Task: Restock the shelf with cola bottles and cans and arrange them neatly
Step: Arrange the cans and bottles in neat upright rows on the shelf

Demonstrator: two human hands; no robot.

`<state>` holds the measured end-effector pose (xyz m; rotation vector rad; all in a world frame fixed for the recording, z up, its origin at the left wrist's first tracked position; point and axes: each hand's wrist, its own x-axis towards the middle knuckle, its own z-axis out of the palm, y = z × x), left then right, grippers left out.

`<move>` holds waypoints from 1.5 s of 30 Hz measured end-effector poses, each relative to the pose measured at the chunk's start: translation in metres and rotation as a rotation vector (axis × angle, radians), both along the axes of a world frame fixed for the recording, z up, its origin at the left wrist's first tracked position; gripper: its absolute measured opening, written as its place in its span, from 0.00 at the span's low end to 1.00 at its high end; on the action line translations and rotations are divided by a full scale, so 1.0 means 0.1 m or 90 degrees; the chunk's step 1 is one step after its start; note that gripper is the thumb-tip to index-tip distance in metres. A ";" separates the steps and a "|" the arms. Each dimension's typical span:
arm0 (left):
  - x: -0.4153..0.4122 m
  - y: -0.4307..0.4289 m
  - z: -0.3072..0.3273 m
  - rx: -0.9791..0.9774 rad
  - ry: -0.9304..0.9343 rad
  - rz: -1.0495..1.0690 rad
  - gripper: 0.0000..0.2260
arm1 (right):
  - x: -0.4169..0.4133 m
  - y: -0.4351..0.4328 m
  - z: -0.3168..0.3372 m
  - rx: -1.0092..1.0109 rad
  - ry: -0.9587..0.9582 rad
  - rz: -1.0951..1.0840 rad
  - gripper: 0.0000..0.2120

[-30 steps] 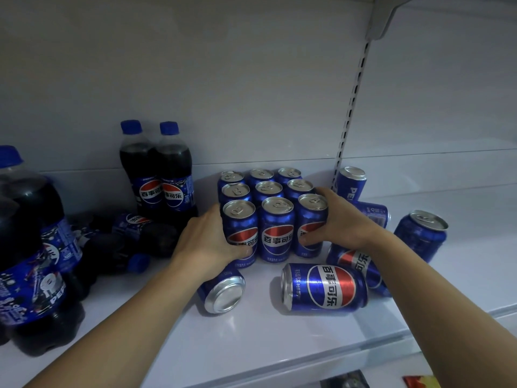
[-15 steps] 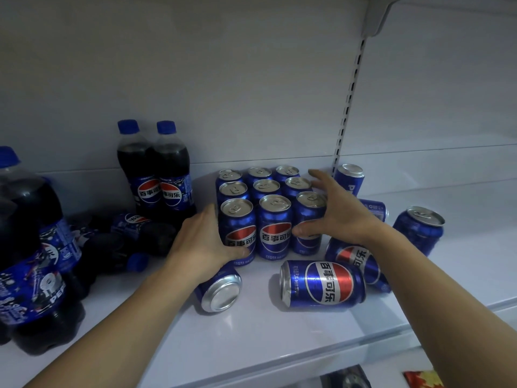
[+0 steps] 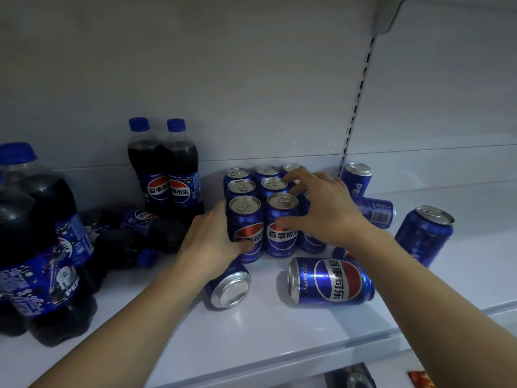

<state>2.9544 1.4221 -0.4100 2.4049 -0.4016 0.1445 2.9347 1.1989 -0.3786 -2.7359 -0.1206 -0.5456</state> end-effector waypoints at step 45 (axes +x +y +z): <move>-0.38 0.96 0.44 -0.351 0.056 0.034 0.16 | -0.43 1.49 -0.03 0.241 0.076 0.288 0.41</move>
